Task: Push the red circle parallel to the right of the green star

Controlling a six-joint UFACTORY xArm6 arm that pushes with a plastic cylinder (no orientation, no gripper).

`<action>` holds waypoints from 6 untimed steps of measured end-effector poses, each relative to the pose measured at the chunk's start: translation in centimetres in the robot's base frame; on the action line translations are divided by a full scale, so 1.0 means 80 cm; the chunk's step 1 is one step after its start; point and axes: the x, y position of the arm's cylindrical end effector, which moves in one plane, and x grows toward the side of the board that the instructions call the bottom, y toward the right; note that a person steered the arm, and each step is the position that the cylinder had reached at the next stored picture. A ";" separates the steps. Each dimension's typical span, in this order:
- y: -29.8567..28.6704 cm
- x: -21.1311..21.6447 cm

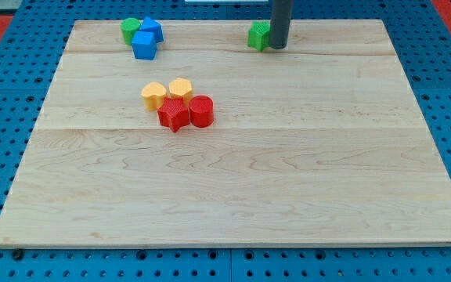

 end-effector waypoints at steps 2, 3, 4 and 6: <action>-0.092 -0.034; -0.211 -0.035; -0.228 -0.019; -0.096 0.142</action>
